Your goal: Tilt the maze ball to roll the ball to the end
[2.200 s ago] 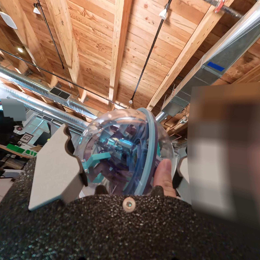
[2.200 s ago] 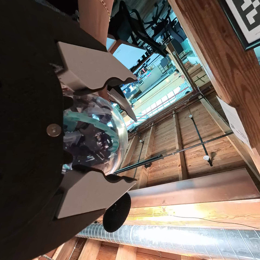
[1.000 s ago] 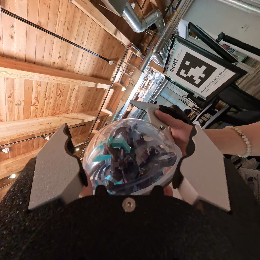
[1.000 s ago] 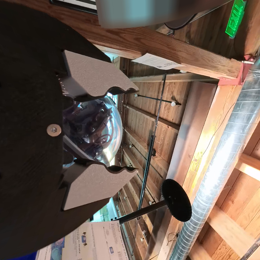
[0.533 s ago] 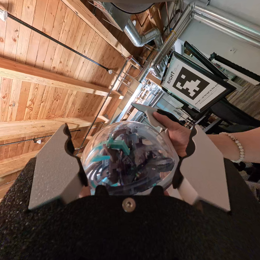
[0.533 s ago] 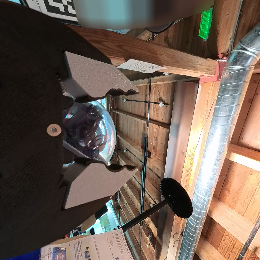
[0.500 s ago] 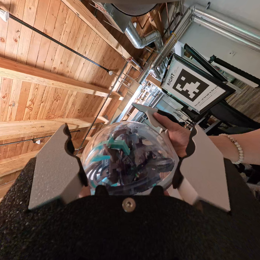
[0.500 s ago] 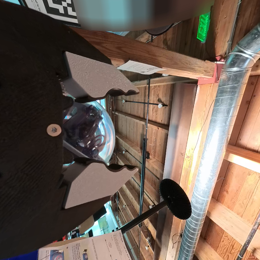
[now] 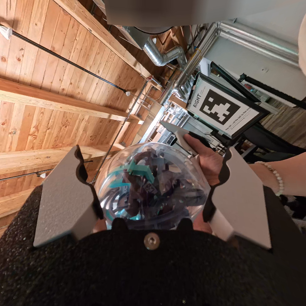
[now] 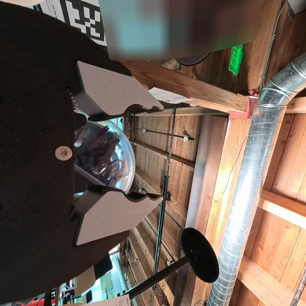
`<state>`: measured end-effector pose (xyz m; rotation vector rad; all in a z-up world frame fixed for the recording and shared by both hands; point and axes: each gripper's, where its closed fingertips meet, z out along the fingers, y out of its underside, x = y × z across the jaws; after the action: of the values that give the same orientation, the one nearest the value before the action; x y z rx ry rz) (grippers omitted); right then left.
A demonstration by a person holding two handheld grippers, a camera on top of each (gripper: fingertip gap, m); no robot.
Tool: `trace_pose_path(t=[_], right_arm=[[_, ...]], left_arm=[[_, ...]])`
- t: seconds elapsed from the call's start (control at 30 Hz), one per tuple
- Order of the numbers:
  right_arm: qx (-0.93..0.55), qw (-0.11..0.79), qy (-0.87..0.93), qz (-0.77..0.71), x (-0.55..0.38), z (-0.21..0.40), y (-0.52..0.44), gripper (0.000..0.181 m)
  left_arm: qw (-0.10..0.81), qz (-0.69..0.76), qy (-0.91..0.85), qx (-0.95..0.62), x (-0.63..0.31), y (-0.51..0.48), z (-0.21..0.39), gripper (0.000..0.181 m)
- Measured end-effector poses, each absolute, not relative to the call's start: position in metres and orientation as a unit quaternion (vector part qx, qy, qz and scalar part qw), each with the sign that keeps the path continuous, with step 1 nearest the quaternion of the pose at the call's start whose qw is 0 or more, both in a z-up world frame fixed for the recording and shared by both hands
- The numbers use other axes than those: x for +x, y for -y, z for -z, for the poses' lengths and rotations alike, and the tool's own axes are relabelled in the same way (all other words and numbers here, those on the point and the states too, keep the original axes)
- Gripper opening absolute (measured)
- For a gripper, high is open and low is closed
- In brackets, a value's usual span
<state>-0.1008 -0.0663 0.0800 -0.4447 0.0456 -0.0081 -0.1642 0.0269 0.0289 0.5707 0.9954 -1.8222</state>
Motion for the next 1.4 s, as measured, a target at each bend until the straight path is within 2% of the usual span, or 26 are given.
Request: trace_pose_path(t=[0.17,0.27,0.4,0.53,0.6,0.67,0.8,1.0,1.13,1.27,1.37,1.4], right_arm=[[-0.226,0.974,-0.015,0.009,-0.103,-0.078,0.062,0.097],[-0.219,0.976,-0.010,0.002,-0.103,-0.078,0.065,0.092],[-0.237,0.971,-0.010,0.013,-0.099,-0.075,0.060,0.096],[-0.266,0.963,-0.008,0.040,-0.095,-0.069,0.048,0.108],[-0.287,0.958,-0.004,0.030,-0.093,-0.064,0.040,0.125],[-0.278,0.961,0.007,0.004,-0.093,-0.061,0.042,0.129],[-0.239,0.970,0.046,-0.018,-0.096,-0.057,0.053,0.123],[-0.226,0.970,0.085,-0.021,-0.102,-0.053,0.061,0.123],[-0.249,0.965,0.085,-0.001,-0.102,-0.051,0.054,0.133],[-0.244,0.967,0.072,-0.002,-0.099,-0.055,0.056,0.127],[-0.263,0.964,0.040,0.014,-0.092,-0.057,0.050,0.133],[-0.272,0.961,0.027,0.026,-0.088,-0.058,0.047,0.128]], left_arm=[[0.484,0.739,-0.405,0.234,-0.164,-0.028,-0.029,0.157],[0.492,0.730,-0.406,0.245,-0.168,-0.025,-0.029,0.157],[0.531,0.685,-0.420,0.268,-0.171,-0.014,-0.024,0.157],[0.581,0.631,-0.431,0.280,-0.171,-0.003,-0.021,0.157],[0.591,0.618,-0.426,0.295,-0.178,0.002,-0.021,0.157],[0.585,0.632,-0.412,0.295,-0.185,0.003,-0.025,0.157],[0.555,0.681,-0.388,0.277,-0.190,0.000,-0.032,0.157],[0.510,0.728,-0.383,0.252,-0.185,-0.003,-0.034,0.157],[0.497,0.737,-0.382,0.253,-0.181,-0.006,-0.030,0.156],[0.469,0.766,-0.363,0.247,-0.185,-0.014,-0.036,0.157],[0.482,0.754,-0.366,0.256,-0.185,-0.014,-0.034,0.157],[0.497,0.741,-0.368,0.263,-0.185,-0.013,-0.032,0.157]])
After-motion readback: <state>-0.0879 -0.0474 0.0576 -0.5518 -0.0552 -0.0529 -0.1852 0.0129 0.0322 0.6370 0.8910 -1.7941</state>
